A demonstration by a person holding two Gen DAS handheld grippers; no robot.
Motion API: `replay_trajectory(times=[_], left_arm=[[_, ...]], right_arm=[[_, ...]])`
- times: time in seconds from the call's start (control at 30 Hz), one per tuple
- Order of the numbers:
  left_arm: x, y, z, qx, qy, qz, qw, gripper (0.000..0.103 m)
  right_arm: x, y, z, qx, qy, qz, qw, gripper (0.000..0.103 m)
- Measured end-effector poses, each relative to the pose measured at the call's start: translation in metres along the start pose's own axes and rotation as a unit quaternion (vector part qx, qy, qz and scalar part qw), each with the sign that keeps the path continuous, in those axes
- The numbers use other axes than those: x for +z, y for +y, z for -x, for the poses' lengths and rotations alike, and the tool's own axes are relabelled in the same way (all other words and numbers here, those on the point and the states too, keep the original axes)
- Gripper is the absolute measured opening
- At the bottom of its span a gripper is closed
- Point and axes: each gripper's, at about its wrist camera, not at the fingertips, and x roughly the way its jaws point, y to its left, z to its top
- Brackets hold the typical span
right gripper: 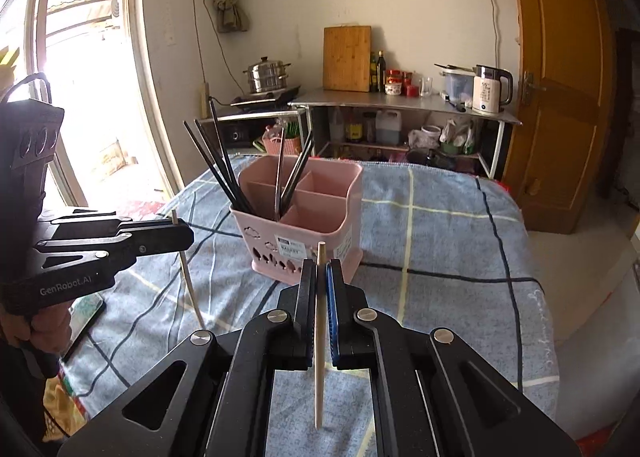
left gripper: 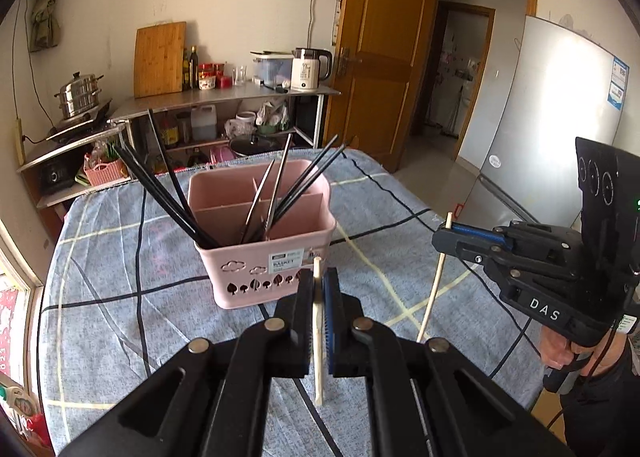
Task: Organize utensils
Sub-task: 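Lift both wooden chopsticks upright and carry them above the pink basket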
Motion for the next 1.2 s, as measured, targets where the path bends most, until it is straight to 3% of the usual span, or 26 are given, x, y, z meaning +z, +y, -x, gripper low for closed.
replay_trajectory(times=[0.1,0.87,1.2], left_arm=[[-0.003,-0.001,0.008,-0.004,-0.012,-0.003,0.9999,0.005],[-0.028,-0.007,0.024,-0.010,0.004,-0.005,0.9999,0.005],[-0.018,0.004,0.034,-0.003,-0.009,0.000,1.0000,0.005]], right_arm=[[0.000,0.002,0.008,-0.001,-0.010,0.000,1.000,0.005],[-0.039,-0.002,0.056,-0.013,-0.008,0.009,1.000,0.005],[-0.022,0.003,0.057,-0.014,-0.032,0.021,0.999,0.005]])
